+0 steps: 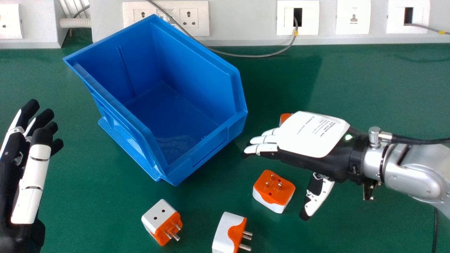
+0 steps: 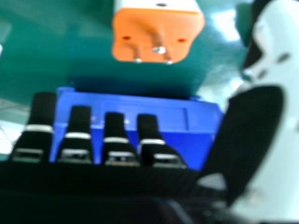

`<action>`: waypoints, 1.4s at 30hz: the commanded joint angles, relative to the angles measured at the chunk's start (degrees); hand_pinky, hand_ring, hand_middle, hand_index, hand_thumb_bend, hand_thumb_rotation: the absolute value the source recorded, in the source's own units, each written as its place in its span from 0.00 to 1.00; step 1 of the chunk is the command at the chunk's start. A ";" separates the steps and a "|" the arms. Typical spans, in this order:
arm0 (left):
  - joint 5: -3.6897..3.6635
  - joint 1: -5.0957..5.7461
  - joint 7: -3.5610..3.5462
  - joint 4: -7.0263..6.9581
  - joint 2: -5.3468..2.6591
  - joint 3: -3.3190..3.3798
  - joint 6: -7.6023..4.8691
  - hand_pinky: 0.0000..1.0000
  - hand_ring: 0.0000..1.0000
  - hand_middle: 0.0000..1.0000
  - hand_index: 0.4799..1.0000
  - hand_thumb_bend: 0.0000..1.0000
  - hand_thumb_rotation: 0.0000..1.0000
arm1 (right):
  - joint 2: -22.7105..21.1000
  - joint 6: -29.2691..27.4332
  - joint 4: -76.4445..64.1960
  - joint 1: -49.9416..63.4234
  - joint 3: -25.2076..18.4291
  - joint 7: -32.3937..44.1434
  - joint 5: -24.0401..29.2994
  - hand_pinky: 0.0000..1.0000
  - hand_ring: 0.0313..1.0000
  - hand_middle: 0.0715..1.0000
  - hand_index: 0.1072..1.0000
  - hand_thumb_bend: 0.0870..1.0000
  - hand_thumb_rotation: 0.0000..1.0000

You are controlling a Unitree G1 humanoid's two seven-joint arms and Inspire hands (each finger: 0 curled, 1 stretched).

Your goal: Pick all objects and put in blue box

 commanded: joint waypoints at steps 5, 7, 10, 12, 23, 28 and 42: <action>-1.05 -0.14 -0.17 -1.22 0.37 0.10 -0.05 0.88 0.91 0.91 0.85 0.58 0.77 | -0.49 -1.58 -0.55 -3.25 1.05 0.36 -0.86 0.75 0.88 0.89 0.86 0.71 0.23; -1.25 -0.08 -0.16 -1.30 0.32 0.07 0.01 0.88 0.91 0.91 0.85 0.58 0.76 | -0.34 -2.40 0.27 -3.93 1.47 0.08 -1.19 0.75 0.88 0.89 0.85 0.71 0.23; -1.52 -0.02 -0.11 -1.48 0.30 0.09 0.22 0.88 0.91 0.91 0.85 0.57 0.76 | -0.21 -3.21 1.38 -5.04 2.30 0.14 -1.59 0.74 0.87 0.89 0.85 0.72 0.24; -1.62 0.06 -0.10 -1.74 0.39 0.10 0.37 0.88 0.91 0.91 0.85 0.57 0.76 | -0.09 -3.68 2.03 -5.77 2.92 0.46 -1.64 0.74 0.87 0.89 0.85 0.72 0.24; -1.39 0.01 0.02 -2.06 0.39 -0.10 0.59 0.88 0.91 0.91 0.85 0.59 0.76 | 0.80 -6.54 6.43 -8.94 6.08 -1.15 -3.96 0.74 0.87 0.89 0.86 0.73 0.25; -1.87 -0.18 -0.23 -1.57 0.55 -0.03 0.67 0.89 0.91 0.91 0.85 0.58 0.76 | 1.67 -6.31 9.03 -10.67 7.08 -1.94 -5.42 0.73 0.86 0.88 0.84 0.74 0.22; -2.36 0.17 -0.12 -2.03 0.38 0.04 1.25 0.91 0.91 0.90 0.85 0.57 0.76 | 2.55 -5.78 11.37 -12.13 8.75 -5.30 -8.93 0.71 0.85 0.87 0.83 0.74 0.21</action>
